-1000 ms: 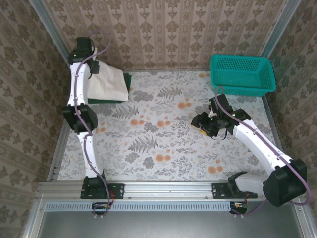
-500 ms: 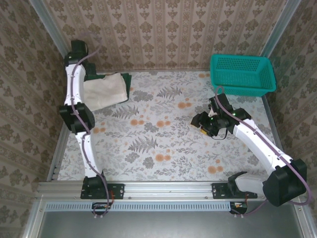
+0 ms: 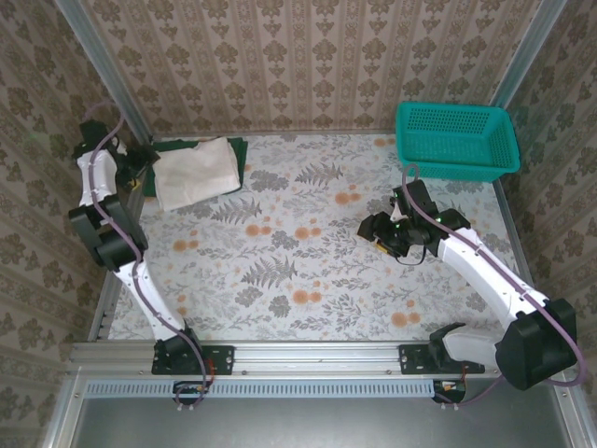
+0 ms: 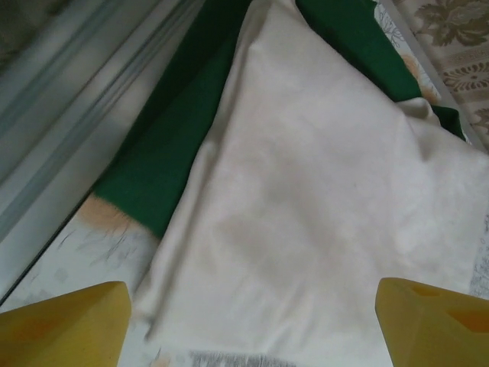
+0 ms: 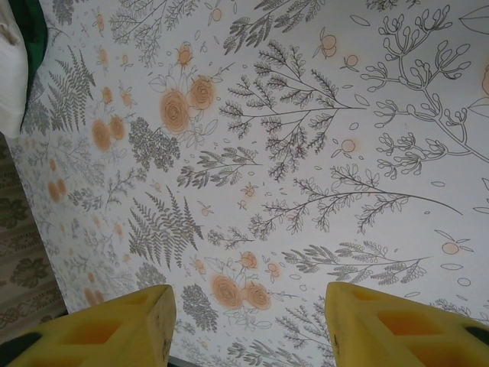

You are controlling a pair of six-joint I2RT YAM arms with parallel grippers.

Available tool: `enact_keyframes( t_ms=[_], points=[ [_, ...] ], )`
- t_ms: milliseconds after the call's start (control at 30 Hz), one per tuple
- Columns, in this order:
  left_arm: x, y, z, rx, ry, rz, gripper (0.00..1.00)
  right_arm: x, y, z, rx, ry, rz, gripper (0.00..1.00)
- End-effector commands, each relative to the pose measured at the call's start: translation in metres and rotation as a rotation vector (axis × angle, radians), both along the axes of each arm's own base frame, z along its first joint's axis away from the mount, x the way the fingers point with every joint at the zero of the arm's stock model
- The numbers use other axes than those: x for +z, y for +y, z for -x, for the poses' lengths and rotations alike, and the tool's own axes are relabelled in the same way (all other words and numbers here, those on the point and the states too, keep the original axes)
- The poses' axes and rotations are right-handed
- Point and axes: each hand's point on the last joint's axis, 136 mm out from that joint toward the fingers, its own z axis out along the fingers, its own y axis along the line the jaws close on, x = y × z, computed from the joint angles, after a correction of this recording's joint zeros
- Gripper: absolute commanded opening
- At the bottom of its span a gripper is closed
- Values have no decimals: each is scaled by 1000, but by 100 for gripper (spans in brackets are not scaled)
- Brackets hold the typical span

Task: Fold and stack the t-shirts

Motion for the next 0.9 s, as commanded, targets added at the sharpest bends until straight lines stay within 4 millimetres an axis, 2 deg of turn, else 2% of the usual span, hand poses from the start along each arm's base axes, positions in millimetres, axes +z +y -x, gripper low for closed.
enact_keyframes(
  t_ms=[0, 67, 300, 533, 733, 867],
  points=[
    [34, -17, -31, -59, -116, 23, 83, 1, 4, -1, 23, -14, -19, 55],
    [27, -7, -33, -47, -80, -31, 83, 0, 2, 1, 17, -6, -15, 56],
    [-2, 7, -48, -50, -13, -163, 84, -4, -5, 6, -32, 5, -10, 56],
    [-27, 15, -61, -61, -10, -140, 80, -10, -10, 12, -54, 10, -1, 56],
    [-50, 28, -65, -37, 0, -117, 74, -14, -10, 17, -72, 22, -14, 56],
    [-51, 28, -75, -52, -44, -108, 70, -15, -13, 20, -81, 27, -9, 56]
  ],
)
